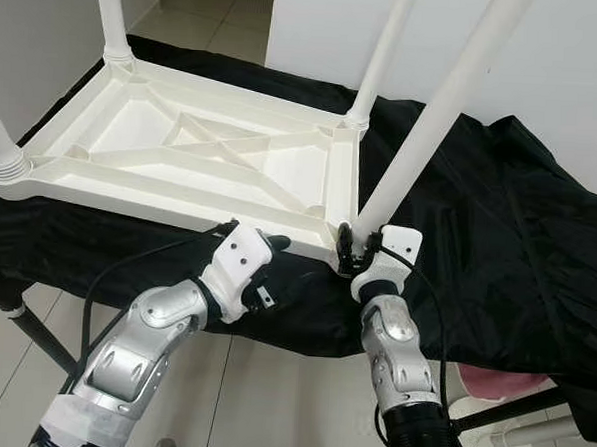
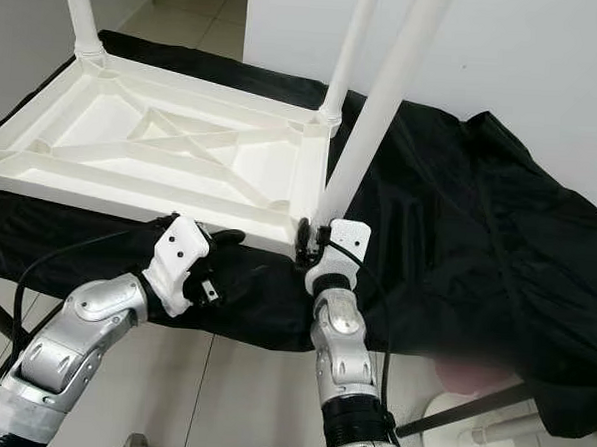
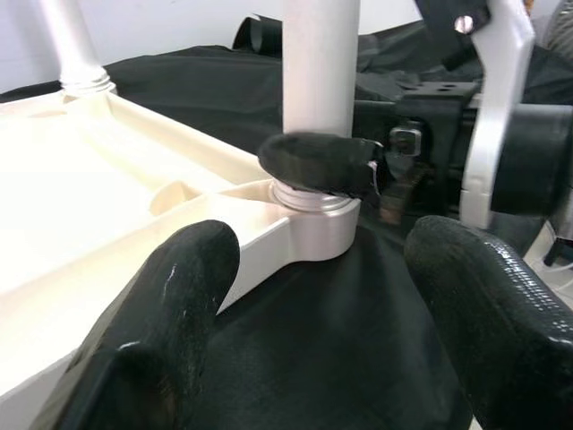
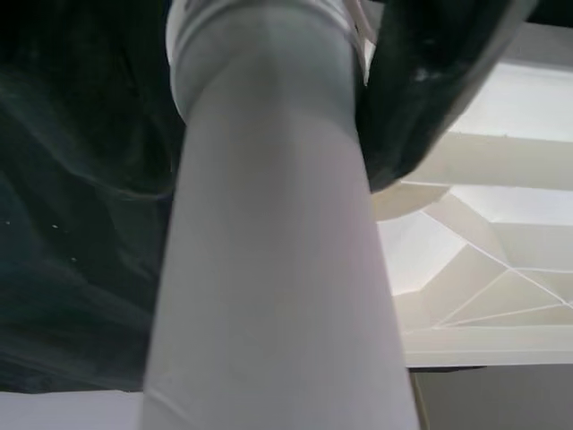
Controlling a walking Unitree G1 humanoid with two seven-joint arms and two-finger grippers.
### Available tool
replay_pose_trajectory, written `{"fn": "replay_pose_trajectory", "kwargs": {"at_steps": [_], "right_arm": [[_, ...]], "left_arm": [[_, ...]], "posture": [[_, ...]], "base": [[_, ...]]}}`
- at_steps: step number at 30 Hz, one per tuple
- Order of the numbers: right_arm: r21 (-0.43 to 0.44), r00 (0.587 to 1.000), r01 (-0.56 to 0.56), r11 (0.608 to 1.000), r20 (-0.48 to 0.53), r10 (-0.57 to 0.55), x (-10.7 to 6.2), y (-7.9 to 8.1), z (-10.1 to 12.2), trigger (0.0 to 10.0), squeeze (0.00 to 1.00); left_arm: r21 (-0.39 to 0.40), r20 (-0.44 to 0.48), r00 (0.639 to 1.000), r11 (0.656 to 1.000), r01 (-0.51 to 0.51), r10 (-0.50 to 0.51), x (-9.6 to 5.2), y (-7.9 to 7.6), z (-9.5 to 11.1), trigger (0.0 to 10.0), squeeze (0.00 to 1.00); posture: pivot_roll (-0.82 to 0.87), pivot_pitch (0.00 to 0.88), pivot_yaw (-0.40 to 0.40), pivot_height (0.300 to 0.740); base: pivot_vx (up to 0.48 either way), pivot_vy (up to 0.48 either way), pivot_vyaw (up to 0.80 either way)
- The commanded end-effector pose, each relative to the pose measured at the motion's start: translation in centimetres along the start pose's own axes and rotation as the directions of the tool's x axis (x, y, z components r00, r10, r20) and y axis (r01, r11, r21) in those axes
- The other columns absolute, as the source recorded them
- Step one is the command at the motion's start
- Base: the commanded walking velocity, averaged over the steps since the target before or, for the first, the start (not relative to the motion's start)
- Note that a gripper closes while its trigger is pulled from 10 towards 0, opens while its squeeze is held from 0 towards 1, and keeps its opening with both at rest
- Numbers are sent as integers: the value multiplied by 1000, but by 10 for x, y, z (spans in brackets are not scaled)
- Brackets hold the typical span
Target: Building children table
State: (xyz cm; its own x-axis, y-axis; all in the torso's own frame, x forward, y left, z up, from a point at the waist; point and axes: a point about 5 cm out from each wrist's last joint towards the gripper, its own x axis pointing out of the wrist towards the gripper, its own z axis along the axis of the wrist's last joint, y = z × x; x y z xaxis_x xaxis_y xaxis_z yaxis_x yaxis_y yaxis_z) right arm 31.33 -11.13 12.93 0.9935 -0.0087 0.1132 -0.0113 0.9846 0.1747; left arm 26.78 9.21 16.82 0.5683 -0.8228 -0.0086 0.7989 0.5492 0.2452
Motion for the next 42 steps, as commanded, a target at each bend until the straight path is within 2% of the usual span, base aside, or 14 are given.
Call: {"fn": "replay_pose_trajectory", "kwargs": {"at_steps": [1, 10, 11, 18, 22, 24, 28, 31, 33, 34, 36, 39, 40, 42], "right_arm": [[-4, 998, 27, 1000, -54, -28, -6, -14, -11, 10000, 1000], [-29, 990, -143, 989, -5, 143, -4, -26, -4, 10000, 1000], [-46, 984, -177, 983, 0, 177, -2, -30, -1, 10000, 0], [-101, 956, -291, 951, 5, 293, 10, -44, 9, 10000, 0], [-102, 921, -388, 916, -7, 389, 15, -40, 13, 10000, 0], [-102, 884, -466, 879, -20, 466, 17, -35, 13, 10000, 0], [-98, 869, -495, 864, -27, 494, 17, -34, 13, 10000, 0], [-102, 804, -595, 798, -74, 590, 22, -23, 9, 10000, 0], [-102, 804, -595, 798, -74, 590, 22, -23, 9, 10000, 0], [-112, 772, -636, 764, -96, 628, 25, -18, 8, 10000, 0], [-118, 748, -664, 739, -112, 654, 29, -15, 9, 10000, 0], [-124, 737, -675, 727, -126, 664, 32, -15, 9, 10000, 0], [-130, 734, -679, 723, -139, 664, 35, -17, 9, 4824, 0], [-130, 734, -679, 723, -139, 664, 35, -17, 9, 4824, 0]], "left_arm": [[-9, -2, 1000, 1000, 9, -9, 1, -3, -2, 10000, 0], [-5, -6, 1000, 1000, 10, -10, 2, -4, -6, 10000, 0], [2, -11, 1000, 1000, 11, -11, 2, -5, -7, 10000, 0], [21, -26, 1000, 1000, 18, -17, 4, -8, -9, 10000, 0], [24, -28, 999, 999, 21, -20, 5, -8, -10, 10000, 0], [25, -27, 999, 999, 22, -22, 6, -8, -10, 10000, 0], [26, -27, 999, 999, 23, -22, 6, -8, -10, 10000, 0], [30, -23, 999, 999, 23, -23, 8, -8, -9, 10000, 0], [30, -23, 999, 999, 23, -23, 8, -8, -9, 10000, 0], [34, -24, 999, 999, 22, -21, 8, -7, -9, 10000, 0], [40, -25, 1000, 999, 16, -15, 7, -5, -9, 10000, 0], [44, -25, 1000, 999, 10, -9, 7, -3, -9, 10000, 0], [47, -25, 1000, 999, 6, -4, 7, -2, -9, 10000, 0], [47, -25, 1000, 999, 6, -4, 7, -2, -9, 10000, 0]], "posture": [[94, 106, -137, 740], [87, 103, -141, 740], [85, 105, -143, 740], [84, 106, -139, 740], [81, 105, -138, 740], [80, 104, -138, 740], [80, 104, -138, 740], [87, 95, -138, 740], [87, 95, -138, 740], [91, 93, -139, 740], [94, 89, -140, 740], [97, 86, -142, 740], [98, 85, -142, 740], [98, 85, -142, 740]], "base": [[0, 0, 0], [0, 0, 0], [0, 0, 0], [0, 0, 0], [0, 0, 0], [0, 0, 0], [0, 0, 0], [0, 0, 0], [0, 0, 0], [0, 0, 0], [0, 0, 0], [0, 0, 0], [0, 0, 0], [0, 0, 0]]}}
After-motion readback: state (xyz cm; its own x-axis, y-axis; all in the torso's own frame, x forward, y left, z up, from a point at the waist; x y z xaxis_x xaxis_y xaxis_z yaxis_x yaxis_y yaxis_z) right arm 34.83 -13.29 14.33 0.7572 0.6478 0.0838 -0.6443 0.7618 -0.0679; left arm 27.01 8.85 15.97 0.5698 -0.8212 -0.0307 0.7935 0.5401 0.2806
